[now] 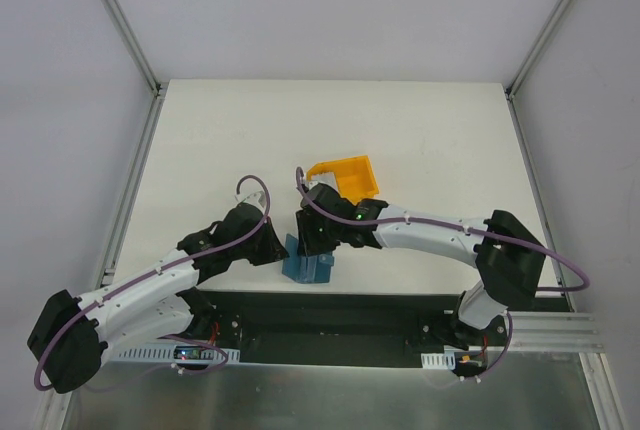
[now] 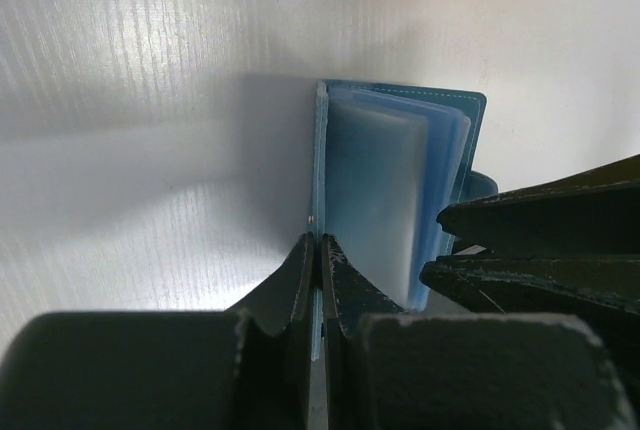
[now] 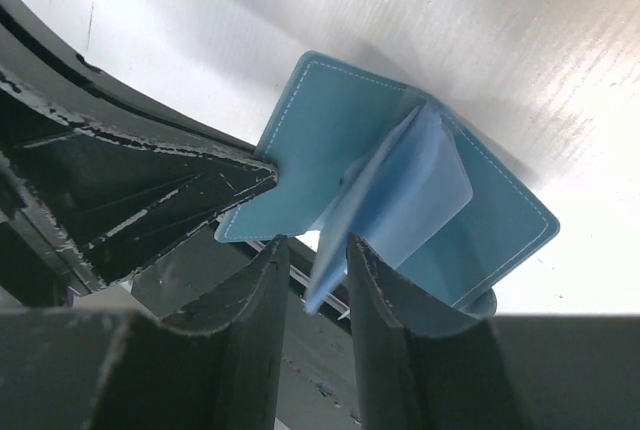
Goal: Put the credit cards into the card holder
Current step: Open the card holder at the center of the board.
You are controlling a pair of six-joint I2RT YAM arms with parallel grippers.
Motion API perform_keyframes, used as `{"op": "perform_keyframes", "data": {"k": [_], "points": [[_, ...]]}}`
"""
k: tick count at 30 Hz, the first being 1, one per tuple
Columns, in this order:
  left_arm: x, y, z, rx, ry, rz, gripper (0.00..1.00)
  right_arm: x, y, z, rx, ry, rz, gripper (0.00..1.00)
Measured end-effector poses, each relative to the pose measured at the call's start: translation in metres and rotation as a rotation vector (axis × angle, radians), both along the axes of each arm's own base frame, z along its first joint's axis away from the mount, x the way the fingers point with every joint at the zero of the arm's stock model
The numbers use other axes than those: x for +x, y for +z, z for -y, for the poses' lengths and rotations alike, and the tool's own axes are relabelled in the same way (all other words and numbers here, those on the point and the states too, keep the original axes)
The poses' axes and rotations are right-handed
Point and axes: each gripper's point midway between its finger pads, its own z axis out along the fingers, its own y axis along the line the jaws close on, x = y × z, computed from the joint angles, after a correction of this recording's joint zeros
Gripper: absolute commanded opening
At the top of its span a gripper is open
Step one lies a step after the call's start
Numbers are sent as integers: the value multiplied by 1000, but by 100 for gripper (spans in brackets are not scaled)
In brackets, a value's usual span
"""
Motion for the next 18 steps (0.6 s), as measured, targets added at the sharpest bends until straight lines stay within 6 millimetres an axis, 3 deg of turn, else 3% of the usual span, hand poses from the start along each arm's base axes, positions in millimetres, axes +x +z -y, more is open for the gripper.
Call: {"op": "perform_keyframes", "data": {"k": [10,18], "points": [[-4,-15,-5,27,23,-39,0,-11,-24,13,-29,-20,-55,35],[-12,-38,-17,65,73,-92,0,-6,-11,8,13,-26,-26,37]]}}
